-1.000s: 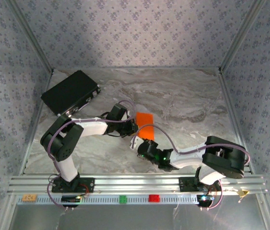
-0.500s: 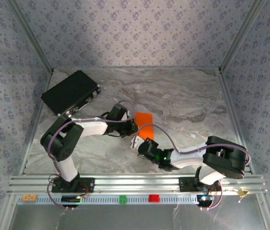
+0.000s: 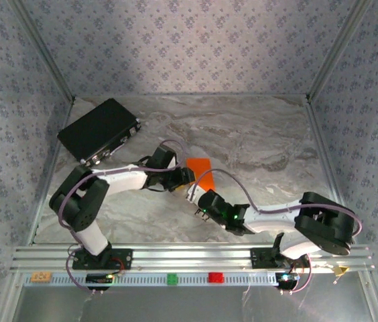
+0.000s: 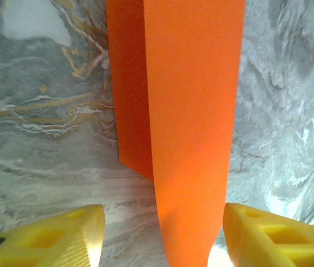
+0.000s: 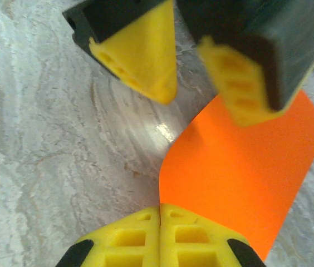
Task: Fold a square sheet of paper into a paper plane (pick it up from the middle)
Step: Third fold the triangle at the center of the table.
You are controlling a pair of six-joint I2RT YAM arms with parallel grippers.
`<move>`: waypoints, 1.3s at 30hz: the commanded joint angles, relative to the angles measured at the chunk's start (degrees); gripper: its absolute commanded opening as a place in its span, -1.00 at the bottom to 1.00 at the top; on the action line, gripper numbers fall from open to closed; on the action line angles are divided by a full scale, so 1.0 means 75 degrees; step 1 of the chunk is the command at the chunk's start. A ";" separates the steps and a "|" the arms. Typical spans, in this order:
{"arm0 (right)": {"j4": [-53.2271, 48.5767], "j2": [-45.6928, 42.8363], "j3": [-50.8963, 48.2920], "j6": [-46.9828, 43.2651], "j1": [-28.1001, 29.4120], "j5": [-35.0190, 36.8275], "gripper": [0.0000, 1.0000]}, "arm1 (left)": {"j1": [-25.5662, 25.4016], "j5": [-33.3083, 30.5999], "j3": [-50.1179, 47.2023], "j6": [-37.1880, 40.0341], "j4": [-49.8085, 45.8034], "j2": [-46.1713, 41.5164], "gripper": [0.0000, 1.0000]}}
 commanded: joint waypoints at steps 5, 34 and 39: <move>-0.0780 -0.0232 0.0493 0.1272 -0.0930 -0.2678 -0.97 | 0.0137 -0.1142 -0.0175 0.0215 -0.0887 -0.1014 0.28; -0.1220 0.0586 0.1294 0.3159 -0.2883 -0.7933 -0.97 | 0.0462 -0.1416 -0.0453 0.0290 -0.0975 -0.1787 0.02; -0.1191 0.0583 0.1208 0.3076 -0.2842 -0.8092 -0.96 | 0.0461 -0.1055 -0.0167 0.0538 -0.0887 -0.1579 -0.29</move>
